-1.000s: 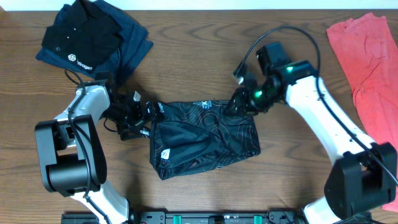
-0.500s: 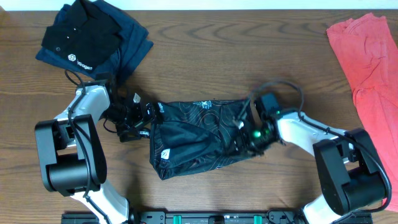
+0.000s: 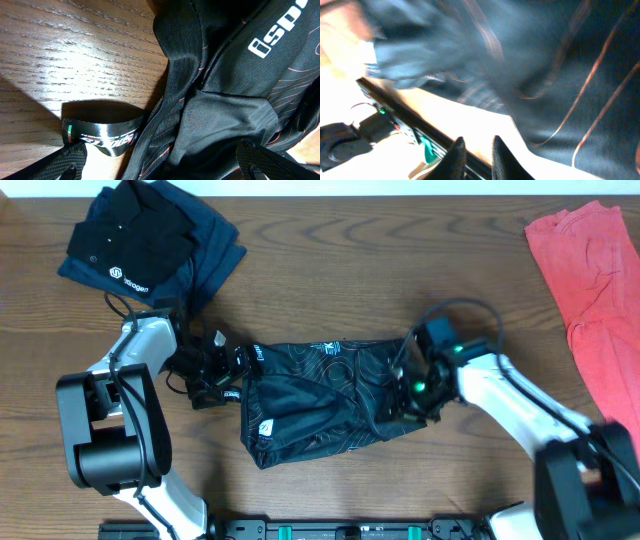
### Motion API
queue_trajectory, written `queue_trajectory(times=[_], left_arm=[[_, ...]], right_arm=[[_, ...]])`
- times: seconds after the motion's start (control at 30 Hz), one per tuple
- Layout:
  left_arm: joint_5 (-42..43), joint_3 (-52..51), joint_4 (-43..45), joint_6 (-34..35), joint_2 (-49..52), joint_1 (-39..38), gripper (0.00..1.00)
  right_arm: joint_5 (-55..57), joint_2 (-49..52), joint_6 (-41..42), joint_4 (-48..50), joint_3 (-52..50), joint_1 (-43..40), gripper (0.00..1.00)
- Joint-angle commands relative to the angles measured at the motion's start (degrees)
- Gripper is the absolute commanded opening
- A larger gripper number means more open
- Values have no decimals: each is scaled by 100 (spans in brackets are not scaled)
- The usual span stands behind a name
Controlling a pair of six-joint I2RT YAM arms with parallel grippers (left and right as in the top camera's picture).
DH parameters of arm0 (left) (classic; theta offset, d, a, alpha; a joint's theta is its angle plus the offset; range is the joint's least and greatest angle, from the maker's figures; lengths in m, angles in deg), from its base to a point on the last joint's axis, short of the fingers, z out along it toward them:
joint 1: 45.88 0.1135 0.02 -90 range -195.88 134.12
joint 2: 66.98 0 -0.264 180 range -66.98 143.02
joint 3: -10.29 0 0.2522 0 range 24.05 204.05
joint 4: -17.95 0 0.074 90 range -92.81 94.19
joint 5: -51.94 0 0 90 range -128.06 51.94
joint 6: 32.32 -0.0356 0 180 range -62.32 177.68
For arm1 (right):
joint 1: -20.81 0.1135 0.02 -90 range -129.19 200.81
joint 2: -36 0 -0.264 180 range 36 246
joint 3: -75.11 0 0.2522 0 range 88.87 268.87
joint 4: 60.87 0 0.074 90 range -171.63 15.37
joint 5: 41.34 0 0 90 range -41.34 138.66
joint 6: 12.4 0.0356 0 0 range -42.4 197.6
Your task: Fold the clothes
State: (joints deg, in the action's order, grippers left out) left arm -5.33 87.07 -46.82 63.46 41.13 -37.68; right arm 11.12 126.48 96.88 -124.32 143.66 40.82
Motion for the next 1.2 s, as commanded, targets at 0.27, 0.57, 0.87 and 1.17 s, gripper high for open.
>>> queue_trajectory(times=[0.27, 0.57, 0.87, 1.17], left_arm=[[-227, -240, 81, -791, 330, 35, 98], [-647, -306, 352, -702, 334, 35, 98], [-1832, -308, 564, 11, 334, 35, 98], [-946, -439, 533, -387, 334, -116, 98]], right_arm=[[411, -944, -133, -72, 544, -33, 80], [409, -940, -136, -76, 544, -15, 80], [291, -938, -181, -114, 544, 118, 80], [476, -935, -225, -22, 544, 269, 86]])
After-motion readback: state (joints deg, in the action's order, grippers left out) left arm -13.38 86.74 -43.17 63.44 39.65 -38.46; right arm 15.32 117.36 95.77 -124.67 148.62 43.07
